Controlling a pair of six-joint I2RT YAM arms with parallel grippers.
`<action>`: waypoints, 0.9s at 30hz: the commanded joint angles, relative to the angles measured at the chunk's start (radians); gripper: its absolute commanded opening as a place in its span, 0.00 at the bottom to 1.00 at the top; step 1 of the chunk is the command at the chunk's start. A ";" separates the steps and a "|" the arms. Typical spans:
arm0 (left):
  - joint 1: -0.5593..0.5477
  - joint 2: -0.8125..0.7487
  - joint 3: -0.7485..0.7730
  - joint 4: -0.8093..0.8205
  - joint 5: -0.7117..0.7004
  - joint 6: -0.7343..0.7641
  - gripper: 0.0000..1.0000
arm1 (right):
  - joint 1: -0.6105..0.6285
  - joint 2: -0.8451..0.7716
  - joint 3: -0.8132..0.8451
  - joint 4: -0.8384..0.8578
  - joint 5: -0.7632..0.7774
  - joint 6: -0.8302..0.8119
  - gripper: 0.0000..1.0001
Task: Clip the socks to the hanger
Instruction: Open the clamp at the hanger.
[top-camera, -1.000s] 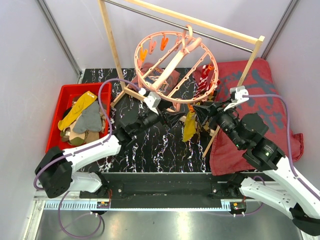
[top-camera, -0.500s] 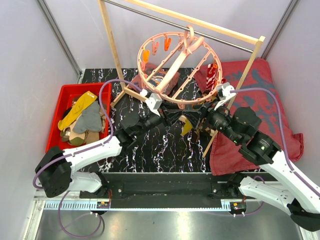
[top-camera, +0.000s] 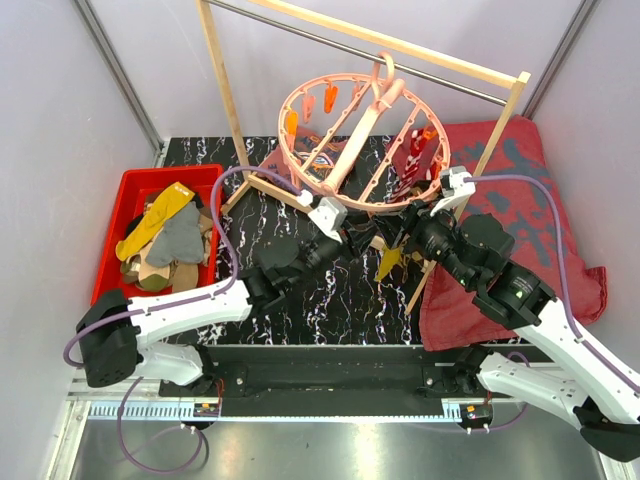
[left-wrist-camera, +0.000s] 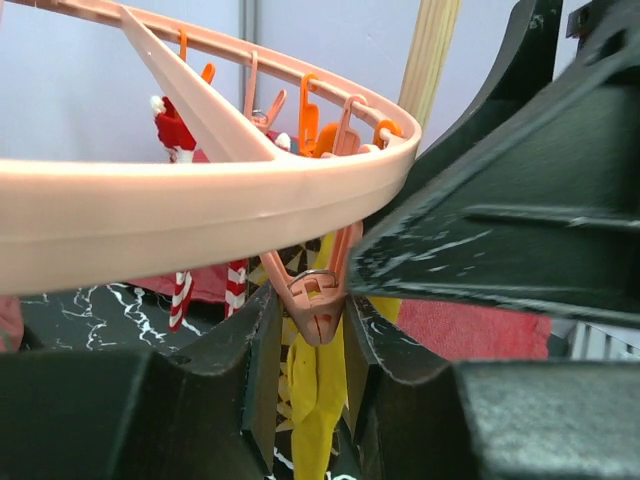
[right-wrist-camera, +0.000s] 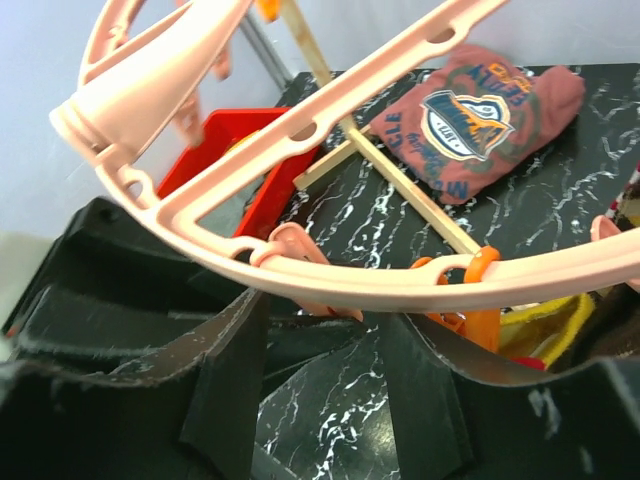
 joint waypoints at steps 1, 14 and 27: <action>-0.048 0.041 0.062 -0.004 -0.164 0.083 0.20 | -0.001 -0.006 -0.014 0.054 0.098 0.012 0.53; -0.148 0.118 0.128 -0.032 -0.341 0.212 0.19 | 0.001 -0.023 -0.057 0.123 0.172 0.004 0.43; -0.151 0.042 0.023 0.039 -0.260 0.235 0.50 | 0.001 -0.054 -0.099 0.137 0.256 -0.010 0.20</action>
